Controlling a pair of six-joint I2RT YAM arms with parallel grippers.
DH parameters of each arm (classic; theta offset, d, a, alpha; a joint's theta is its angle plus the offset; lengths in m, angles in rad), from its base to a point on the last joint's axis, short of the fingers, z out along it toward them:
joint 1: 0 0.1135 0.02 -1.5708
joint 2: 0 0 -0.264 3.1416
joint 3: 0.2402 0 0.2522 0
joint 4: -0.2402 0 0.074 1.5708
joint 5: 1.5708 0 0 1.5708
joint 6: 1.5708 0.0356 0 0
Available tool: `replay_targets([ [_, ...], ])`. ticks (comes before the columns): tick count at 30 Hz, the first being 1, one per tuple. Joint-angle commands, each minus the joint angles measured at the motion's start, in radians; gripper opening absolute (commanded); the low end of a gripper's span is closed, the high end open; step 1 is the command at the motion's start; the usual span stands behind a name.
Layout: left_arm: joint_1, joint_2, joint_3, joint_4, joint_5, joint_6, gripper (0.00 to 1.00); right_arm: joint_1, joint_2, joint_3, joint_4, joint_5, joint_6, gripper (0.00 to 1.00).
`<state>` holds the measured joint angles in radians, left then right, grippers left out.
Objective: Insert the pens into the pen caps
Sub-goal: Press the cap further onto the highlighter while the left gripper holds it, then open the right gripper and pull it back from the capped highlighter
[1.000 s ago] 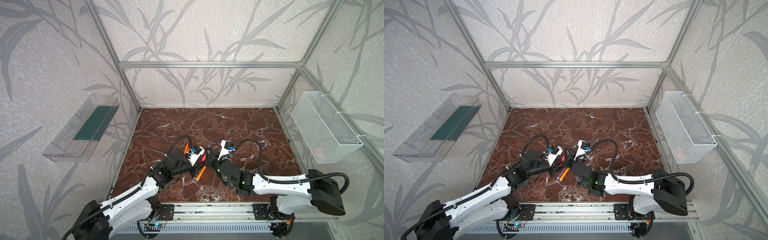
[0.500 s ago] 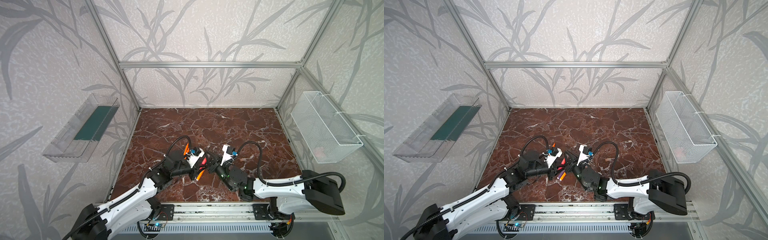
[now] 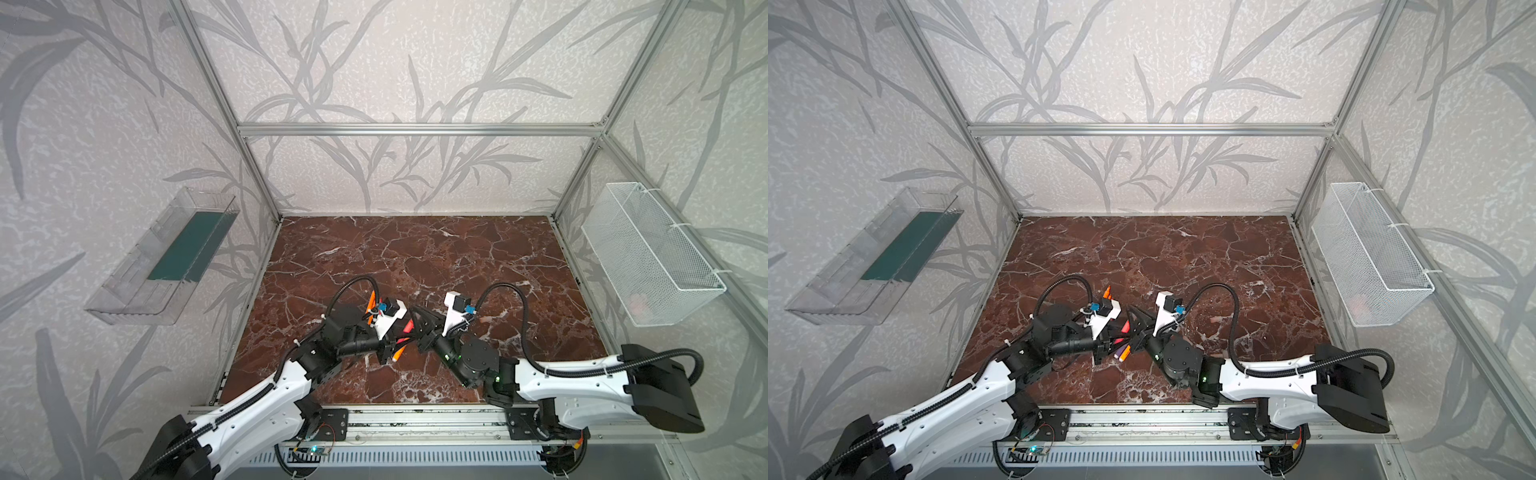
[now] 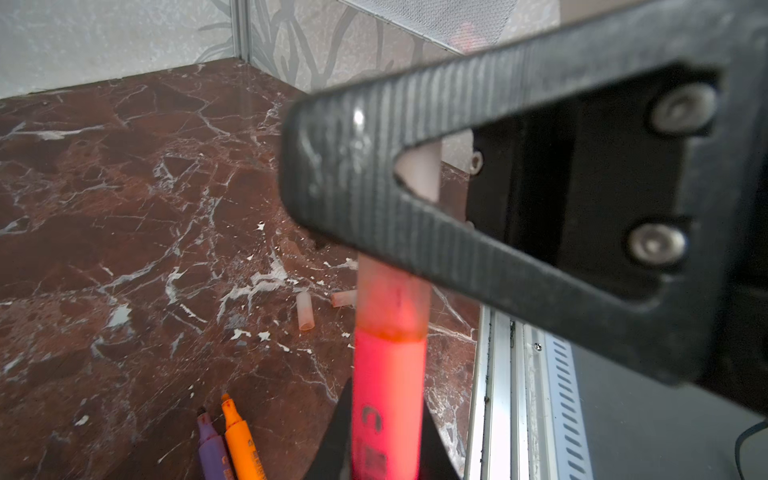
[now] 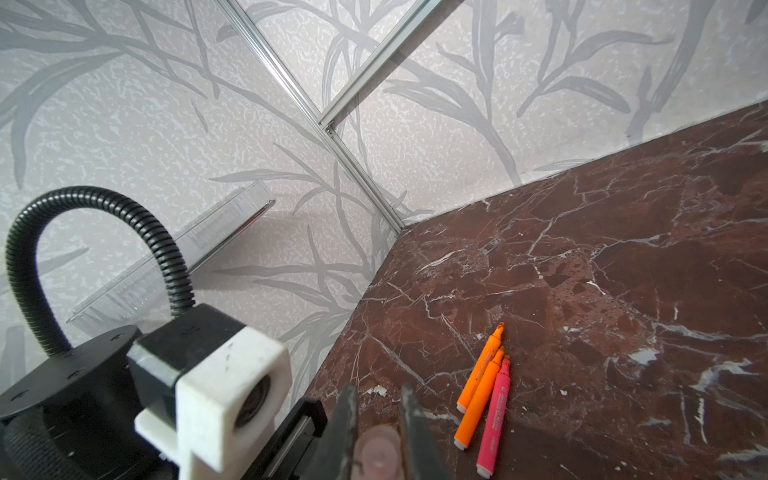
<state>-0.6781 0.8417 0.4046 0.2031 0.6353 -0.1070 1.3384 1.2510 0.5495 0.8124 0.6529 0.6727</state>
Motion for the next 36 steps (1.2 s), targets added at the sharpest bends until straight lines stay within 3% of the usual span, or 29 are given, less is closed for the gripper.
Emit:
replay_targets([
  [1, 0.092, -0.044, -0.007, 0.275, -0.265, -0.136, 0.00, 0.107, -0.054, -0.034, -0.241, -0.113, -0.029, 0.03],
  [5, 0.089, -0.075, -0.057, 0.286, -0.222, -0.142, 0.00, 0.106, -0.111, -0.049, -0.260, -0.079, -0.064, 0.14],
  [16, 0.086, -0.119, -0.068, 0.282, -0.142, -0.175, 0.00, 0.102, -0.188, -0.011, -0.265, -0.073, -0.205, 0.54],
  [25, 0.082, -0.067, -0.066, 0.304, -0.104, -0.171, 0.00, 0.076, -0.171, 0.046, -0.219, -0.097, -0.291, 0.66],
  [30, 0.059, -0.032, -0.063, 0.337, -0.069, -0.157, 0.00, -0.058, -0.095, 0.114, -0.262, -0.216, -0.193, 0.66],
  [36, 0.030, -0.030, -0.059, 0.331, -0.070, -0.136, 0.00, -0.110, 0.011, 0.175, -0.230, -0.242, -0.176, 0.66],
])
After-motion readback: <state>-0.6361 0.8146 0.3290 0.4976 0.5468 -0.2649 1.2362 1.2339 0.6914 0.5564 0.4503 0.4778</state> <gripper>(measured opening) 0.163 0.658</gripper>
